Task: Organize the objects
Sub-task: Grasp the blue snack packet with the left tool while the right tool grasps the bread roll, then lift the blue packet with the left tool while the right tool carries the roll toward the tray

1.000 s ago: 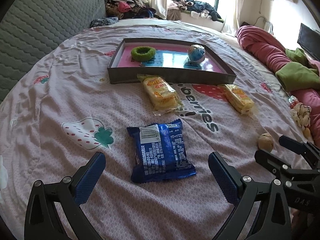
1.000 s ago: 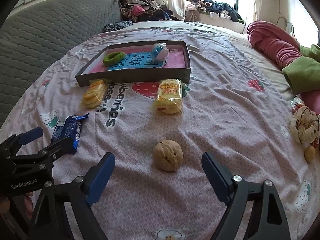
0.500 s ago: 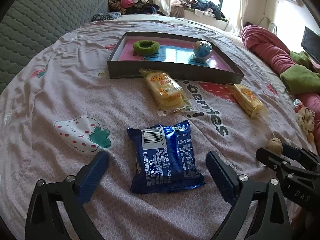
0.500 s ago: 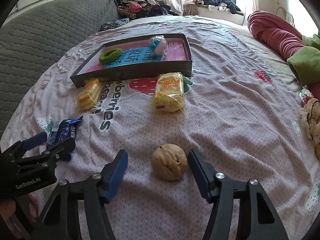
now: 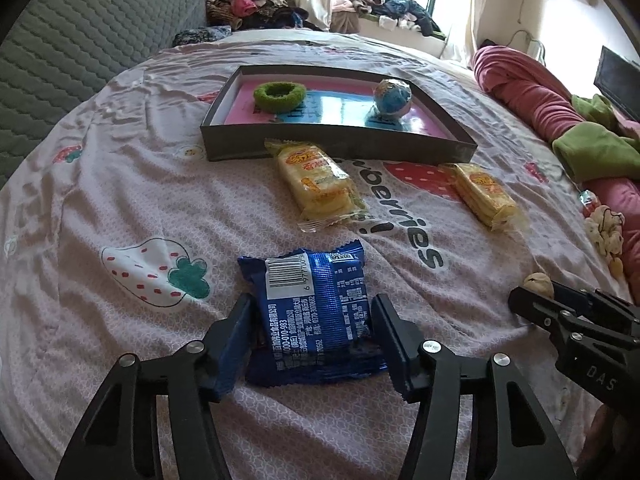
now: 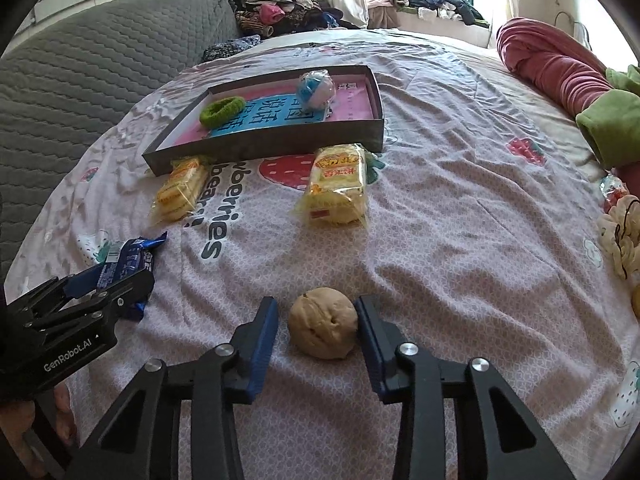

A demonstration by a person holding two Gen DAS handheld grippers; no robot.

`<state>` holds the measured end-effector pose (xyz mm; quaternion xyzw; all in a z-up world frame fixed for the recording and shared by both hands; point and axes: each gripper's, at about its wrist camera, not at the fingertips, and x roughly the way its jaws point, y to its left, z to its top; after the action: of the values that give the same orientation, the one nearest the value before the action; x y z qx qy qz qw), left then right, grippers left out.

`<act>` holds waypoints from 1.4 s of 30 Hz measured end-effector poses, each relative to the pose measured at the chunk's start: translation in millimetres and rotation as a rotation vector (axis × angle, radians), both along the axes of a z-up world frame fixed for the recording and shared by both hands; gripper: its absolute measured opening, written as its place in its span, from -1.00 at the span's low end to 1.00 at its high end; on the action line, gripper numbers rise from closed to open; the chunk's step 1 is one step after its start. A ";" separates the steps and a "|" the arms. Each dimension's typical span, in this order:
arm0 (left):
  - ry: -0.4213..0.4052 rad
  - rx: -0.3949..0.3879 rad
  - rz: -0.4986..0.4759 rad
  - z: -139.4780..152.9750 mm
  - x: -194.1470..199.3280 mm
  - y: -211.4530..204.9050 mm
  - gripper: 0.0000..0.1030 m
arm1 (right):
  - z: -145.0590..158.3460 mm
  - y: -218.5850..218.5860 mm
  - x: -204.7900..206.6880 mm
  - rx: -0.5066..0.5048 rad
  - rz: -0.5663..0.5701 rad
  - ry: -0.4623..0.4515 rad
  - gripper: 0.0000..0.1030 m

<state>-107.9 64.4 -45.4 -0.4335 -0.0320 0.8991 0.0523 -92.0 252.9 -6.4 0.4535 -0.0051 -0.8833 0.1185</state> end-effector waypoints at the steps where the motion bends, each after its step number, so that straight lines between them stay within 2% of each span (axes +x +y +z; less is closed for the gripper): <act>1: 0.001 0.004 0.000 0.3 0.1 -0.5 0.16 | 0.2 -0.7 0.7 0.001 0.004 0.000 -0.32; 20: 0.007 0.029 -0.004 7.3 3.8 -0.7 0.06 | 12.1 -5.4 9.5 -0.024 0.048 0.015 -0.33; 42: 0.064 0.045 -0.002 40.6 22.7 -2.7 0.06 | 36.3 -13.0 23.1 -0.032 0.079 0.070 -0.33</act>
<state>-85.2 61.8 -4.9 -0.4035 -0.0500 0.9114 0.0638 -68.9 239.9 29.9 0.4202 0.0032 -0.8931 0.1607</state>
